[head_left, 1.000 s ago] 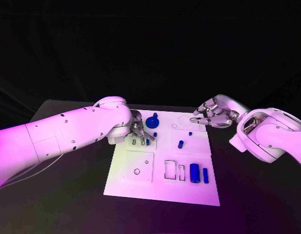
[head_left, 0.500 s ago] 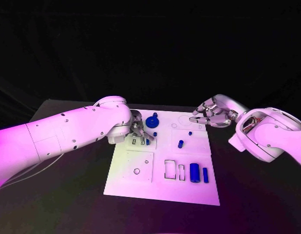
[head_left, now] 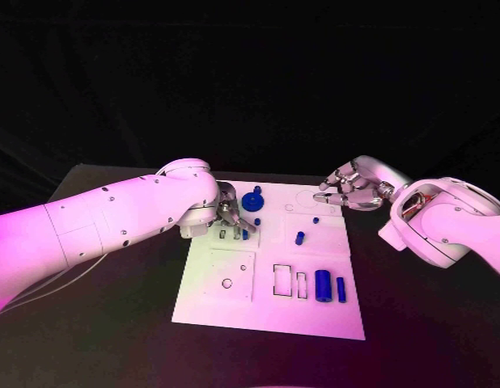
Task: Assemble the parts on the task board
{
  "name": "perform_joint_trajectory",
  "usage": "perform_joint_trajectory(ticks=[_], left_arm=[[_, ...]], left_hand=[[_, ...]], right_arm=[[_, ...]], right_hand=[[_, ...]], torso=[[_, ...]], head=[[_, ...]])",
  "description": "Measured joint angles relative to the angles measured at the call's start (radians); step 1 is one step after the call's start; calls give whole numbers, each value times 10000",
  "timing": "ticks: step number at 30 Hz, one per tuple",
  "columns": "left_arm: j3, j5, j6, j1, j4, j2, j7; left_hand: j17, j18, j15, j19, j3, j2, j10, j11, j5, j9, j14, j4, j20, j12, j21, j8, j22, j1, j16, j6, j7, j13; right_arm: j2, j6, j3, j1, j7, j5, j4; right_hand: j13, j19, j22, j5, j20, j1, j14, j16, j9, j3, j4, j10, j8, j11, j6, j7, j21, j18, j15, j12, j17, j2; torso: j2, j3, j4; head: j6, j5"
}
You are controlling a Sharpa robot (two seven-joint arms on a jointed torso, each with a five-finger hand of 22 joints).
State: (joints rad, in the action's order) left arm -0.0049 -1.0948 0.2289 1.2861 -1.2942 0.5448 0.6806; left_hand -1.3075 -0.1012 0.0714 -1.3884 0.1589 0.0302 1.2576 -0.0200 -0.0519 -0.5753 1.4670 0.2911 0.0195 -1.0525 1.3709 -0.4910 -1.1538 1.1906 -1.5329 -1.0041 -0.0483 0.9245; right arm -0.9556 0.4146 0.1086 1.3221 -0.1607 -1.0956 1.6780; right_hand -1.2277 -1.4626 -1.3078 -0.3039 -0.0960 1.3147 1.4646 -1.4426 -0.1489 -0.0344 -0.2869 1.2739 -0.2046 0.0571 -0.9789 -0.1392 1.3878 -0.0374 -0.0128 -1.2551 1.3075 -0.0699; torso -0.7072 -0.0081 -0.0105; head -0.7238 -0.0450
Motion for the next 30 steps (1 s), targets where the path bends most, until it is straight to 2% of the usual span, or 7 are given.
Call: perform_joint_trajectory(ticks=[22,30], left_arm=[[-1,191,104,-5,144,-112,-9],[3,215,98,-5,170,-134,-8]], left_hand=[[-4,-1,0,0,-57,197,0,0,0,-176,0,-113,0,0,0,-73,-24,462,0,71,-2,1],[-3,-1,0,0,-439,616,-72,0,1,-300,0,-398,0,76,38,-77,-44,1154,0,164,20,-61]], right_arm=[[21,-10,1,-1,-39,-10,-7],[20,-7,1,-1,-42,-12,-7]], right_hand=[[0,0,3,-116,0,146,0,41,-59,-68,68,0,-40,1,37,37,-35,0,1,0,-1,144],[11,0,4,-155,-1,146,0,40,-69,-38,98,0,-40,1,70,3,-35,-1,1,0,-2,144]], torso=[[0,6,-1],[-4,5,-1]], head=[[-33,9],[-46,18]])
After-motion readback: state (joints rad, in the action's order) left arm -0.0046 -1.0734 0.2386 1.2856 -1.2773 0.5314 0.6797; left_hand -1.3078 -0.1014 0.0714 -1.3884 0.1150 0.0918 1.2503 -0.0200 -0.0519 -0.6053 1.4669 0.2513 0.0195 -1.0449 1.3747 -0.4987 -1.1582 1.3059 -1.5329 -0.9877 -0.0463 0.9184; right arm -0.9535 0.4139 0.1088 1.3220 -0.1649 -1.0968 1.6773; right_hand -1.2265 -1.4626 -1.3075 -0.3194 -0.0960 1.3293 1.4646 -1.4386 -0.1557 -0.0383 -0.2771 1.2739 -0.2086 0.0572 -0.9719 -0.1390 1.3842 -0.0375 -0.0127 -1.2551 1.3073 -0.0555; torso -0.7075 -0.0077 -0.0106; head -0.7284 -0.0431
